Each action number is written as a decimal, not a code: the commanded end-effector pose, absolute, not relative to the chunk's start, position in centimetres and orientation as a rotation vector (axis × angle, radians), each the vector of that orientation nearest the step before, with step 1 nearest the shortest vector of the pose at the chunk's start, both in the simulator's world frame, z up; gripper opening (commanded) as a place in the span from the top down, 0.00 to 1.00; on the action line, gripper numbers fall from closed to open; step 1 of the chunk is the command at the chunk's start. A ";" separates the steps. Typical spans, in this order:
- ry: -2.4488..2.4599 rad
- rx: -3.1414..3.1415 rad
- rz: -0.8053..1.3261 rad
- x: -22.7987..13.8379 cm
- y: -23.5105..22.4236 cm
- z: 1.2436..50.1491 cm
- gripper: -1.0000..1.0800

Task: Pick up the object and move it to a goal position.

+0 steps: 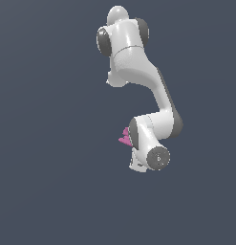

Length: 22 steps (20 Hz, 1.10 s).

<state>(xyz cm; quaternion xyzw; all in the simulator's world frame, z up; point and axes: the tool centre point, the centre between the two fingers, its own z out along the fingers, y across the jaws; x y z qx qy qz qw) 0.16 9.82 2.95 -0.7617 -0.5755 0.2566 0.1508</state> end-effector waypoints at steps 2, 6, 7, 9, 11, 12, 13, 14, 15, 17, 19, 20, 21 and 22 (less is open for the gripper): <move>-1.653 -2.188 0.737 0.1 9.6 3.4 1.00; -1.653 -2.188 0.737 -0.2 9.1 4.4 1.00; -1.652 -2.188 0.737 -0.3 8.9 4.8 1.00; -1.652 -2.188 0.737 -0.5 8.4 5.7 1.00; -1.652 -2.188 0.738 -0.8 7.9 6.8 1.00; -1.652 -2.188 0.738 -0.9 7.5 7.5 1.00; -1.652 -2.188 0.738 -1.1 7.2 8.2 1.00; -1.652 -2.188 0.738 -1.3 6.8 9.0 1.00; -1.652 -2.189 0.738 -1.5 6.4 9.8 1.00; -1.652 -2.189 0.738 -1.9 5.5 11.7 1.00; -1.651 -2.189 0.739 -2.4 4.5 13.6 1.00; -1.651 -2.189 0.739 -2.6 4.0 14.6 1.00; -1.651 -2.189 0.739 -2.9 3.5 15.7 1.00; -1.651 -2.189 0.739 -3.1 3.0 16.7 1.00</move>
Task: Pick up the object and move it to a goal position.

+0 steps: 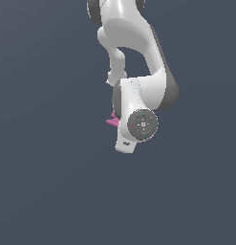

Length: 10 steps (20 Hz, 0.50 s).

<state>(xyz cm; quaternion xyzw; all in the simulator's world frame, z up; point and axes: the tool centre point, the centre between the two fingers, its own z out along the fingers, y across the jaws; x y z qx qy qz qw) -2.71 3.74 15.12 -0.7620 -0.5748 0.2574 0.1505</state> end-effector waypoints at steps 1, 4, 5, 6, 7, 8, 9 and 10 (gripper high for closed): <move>-1.650 -2.189 0.739 -3.3 2.5 17.7 1.00; -1.650 -2.189 0.739 -4.1 1.0 20.8 1.00; -1.649 -2.189 0.739 -4.3 0.4 21.8 1.00; -1.649 -2.189 0.739 -4.5 0.0 22.9 1.00; -1.649 -2.189 0.739 -4.8 -0.5 23.9 1.00; -1.649 -2.189 0.739 -5.0 -1.0 25.0 1.00; -1.649 -2.189 0.739 -5.2 -1.5 26.0 1.00; -1.648 -2.189 0.739 -5.4 -2.1 27.0 1.00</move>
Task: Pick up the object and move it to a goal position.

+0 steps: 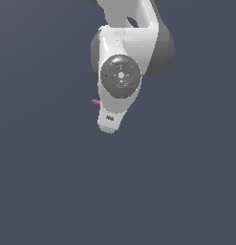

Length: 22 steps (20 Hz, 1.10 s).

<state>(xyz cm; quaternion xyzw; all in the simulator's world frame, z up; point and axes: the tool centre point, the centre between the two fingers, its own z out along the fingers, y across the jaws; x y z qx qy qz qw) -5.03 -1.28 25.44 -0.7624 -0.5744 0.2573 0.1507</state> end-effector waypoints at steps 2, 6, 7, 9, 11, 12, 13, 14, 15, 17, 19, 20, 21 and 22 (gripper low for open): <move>-1.648 -2.189 0.739 -5.9 -3.0 29.1 1.00; -1.648 -2.188 0.739 -6.7 -5.0 33.2 1.00; -1.647 -2.188 0.738 -6.9 -5.5 34.2 1.00; -1.647 -2.188 0.738 -7.3 -6.5 36.2 1.00; -1.647 -2.188 0.738 -7.7 -7.4 38.1 1.00; -1.647 -2.188 0.738 -7.9 -7.9 39.1 1.00; -1.647 -2.188 0.738 -8.1 -8.4 40.0 1.00; -1.647 -2.188 0.738 -8.2 -8.8 40.9 1.00; -1.647 -2.188 0.738 -8.4 -9.3 41.8 1.00; -1.647 -2.188 0.738 -8.7 -10.2 43.6 1.00; -1.647 -2.188 0.738 -8.9 -11.0 45.2 1.00; -1.647 -2.188 0.738 -9.0 -11.3 45.8 1.00; -1.647 -2.188 0.738 -9.1 -11.6 46.4 1.00; -1.647 -2.188 0.738 -9.2 -11.9 47.0 1.00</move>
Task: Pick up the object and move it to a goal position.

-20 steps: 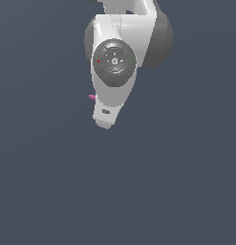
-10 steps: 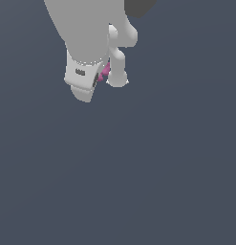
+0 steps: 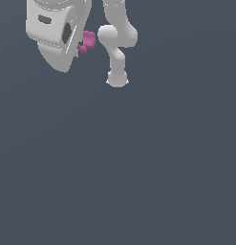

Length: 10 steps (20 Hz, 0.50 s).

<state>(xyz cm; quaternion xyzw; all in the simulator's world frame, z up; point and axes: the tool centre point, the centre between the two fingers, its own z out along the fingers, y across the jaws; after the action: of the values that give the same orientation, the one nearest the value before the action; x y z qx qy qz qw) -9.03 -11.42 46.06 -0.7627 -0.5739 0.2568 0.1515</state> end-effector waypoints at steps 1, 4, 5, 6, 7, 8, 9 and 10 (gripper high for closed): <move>-1.647 -2.188 0.738 -9.3 -12.2 47.5 1.00; -1.648 -2.187 0.738 -9.4 -12.8 48.7 1.00; -1.649 -2.187 0.739 -9.4 -12.9 49.0 1.00; -1.649 -2.187 0.739 -9.5 -13.0 49.2 1.00; -1.649 -2.187 0.739 -9.5 -13.2 49.5 1.00; -1.649 -2.187 0.739 -9.5 -13.3 49.7 1.00; -1.650 -2.187 0.739 -9.5 -13.4 49.9 1.00; -1.650 -2.187 0.739 -9.5 -13.5 50.0 1.00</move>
<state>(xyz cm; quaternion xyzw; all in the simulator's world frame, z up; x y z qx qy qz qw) -9.49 -13.31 49.72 -0.7621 -0.5745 0.2572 0.1515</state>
